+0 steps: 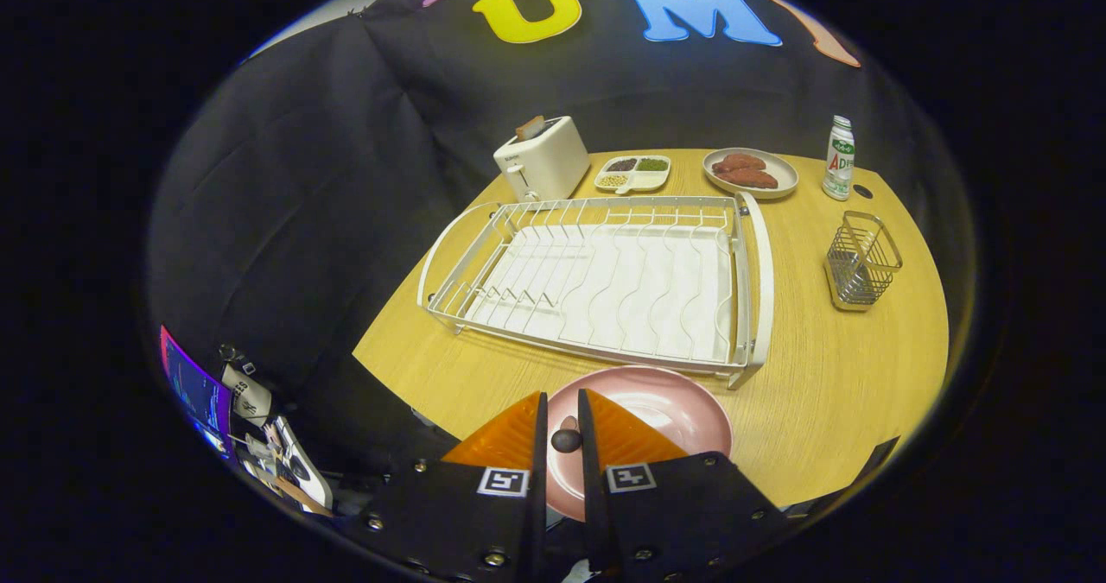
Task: Take the plate from the dish rack, then take the spoon from the basket and place it into the plate.
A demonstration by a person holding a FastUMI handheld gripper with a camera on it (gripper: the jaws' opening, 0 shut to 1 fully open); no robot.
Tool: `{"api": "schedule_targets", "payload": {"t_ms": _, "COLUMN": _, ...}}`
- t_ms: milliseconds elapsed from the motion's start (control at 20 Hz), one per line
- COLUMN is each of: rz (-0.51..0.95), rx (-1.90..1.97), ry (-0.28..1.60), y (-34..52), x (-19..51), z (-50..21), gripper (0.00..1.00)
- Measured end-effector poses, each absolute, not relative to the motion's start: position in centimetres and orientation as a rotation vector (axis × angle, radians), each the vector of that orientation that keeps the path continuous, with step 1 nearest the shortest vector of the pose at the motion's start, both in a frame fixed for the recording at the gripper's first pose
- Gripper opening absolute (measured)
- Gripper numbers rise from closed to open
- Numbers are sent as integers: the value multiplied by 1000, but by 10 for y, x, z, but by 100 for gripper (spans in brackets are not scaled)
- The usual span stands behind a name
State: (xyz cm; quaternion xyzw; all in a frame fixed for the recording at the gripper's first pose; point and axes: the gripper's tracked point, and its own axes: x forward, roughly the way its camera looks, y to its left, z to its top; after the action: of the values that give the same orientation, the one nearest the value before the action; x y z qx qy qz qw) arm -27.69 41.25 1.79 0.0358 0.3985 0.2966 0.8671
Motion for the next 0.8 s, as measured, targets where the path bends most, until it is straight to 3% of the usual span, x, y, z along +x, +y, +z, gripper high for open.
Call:
{"api": "schedule_targets", "payload": {"t_ms": 400, "rz": 583, "rx": 129, "ry": 791, "y": 386, "x": -266, "z": 45, "gripper": 18}}
{"api": "schedule_targets", "payload": {"t_ms": 800, "rz": 497, "rx": 195, "ry": 595, "y": 338, "x": -234, "z": 117, "gripper": 18}}
